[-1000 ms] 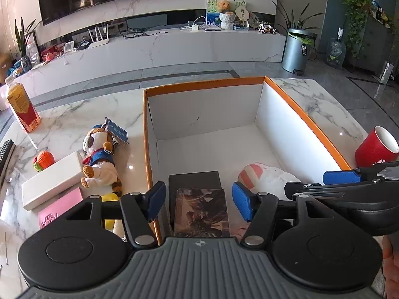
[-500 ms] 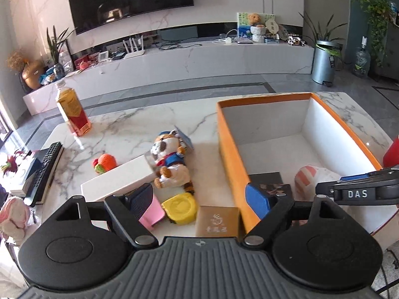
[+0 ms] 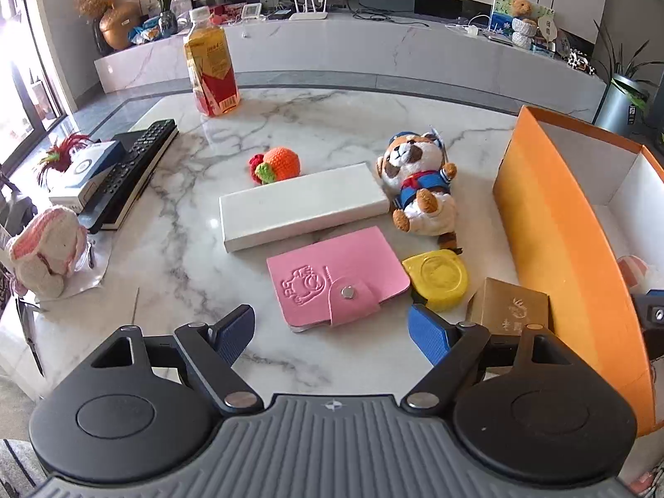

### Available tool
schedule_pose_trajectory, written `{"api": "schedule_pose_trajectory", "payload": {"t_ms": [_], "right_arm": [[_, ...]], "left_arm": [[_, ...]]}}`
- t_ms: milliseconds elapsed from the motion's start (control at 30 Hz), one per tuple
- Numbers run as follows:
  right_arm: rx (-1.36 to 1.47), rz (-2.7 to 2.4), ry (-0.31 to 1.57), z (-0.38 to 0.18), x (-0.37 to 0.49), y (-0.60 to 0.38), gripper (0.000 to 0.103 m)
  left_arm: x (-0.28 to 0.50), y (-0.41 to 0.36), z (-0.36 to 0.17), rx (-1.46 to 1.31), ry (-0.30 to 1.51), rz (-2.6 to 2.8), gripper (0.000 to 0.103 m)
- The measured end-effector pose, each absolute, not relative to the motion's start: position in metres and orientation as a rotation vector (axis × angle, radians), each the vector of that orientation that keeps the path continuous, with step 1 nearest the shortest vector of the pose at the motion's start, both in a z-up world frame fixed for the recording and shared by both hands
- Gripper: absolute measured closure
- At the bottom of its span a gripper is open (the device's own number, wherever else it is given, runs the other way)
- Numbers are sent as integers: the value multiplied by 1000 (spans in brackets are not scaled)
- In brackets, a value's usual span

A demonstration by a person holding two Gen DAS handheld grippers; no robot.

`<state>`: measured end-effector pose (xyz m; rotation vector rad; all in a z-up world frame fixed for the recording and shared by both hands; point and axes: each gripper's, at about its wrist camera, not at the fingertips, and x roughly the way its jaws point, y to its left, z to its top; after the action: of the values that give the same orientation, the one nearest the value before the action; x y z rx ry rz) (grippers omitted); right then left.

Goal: Organize objects

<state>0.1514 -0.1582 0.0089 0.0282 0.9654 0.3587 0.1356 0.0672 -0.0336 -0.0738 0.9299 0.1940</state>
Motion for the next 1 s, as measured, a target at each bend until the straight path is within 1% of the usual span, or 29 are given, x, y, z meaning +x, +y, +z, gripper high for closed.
{"api": "schedule_pose_trajectory", "payload": {"t_ms": [67,167,267,300,333,367,400,667,833,867,933,1000], "right_arm": [[27,333,938,14,149,-156,48],[57,309,921,20,147,-157,48],[-5,308,924,13,150,-155,48],[-33,284,939,8,151,-155,50],[-53,272,962,3,151,-156,60],[-59,287,1004,-3,153,-157,96],[-55,316,1037,-8,152,-159,102],[-102,433,1059,-6,145,-152,103],[-176,503,1120,-10,140,-143,103],[-170,477,1117,-15,143,-143,103],[-70,383,1085,-18,151,-154,103],[-67,280,1047,-18,157,-161,103]], "left_arm": [[135,71,-36,-82,938,196,7],[134,73,-36,-91,930,194,7],[135,72,-39,-94,933,182,7],[135,71,-40,-89,939,175,7],[136,70,-42,-82,946,170,7],[136,70,-43,-76,952,172,7],[136,70,-44,-70,956,180,7],[138,75,-46,-84,959,210,7],[141,73,-49,-73,973,215,7],[142,72,-50,-68,976,213,7],[142,69,-52,-56,983,210,7],[142,69,-53,-44,987,210,7]]}}
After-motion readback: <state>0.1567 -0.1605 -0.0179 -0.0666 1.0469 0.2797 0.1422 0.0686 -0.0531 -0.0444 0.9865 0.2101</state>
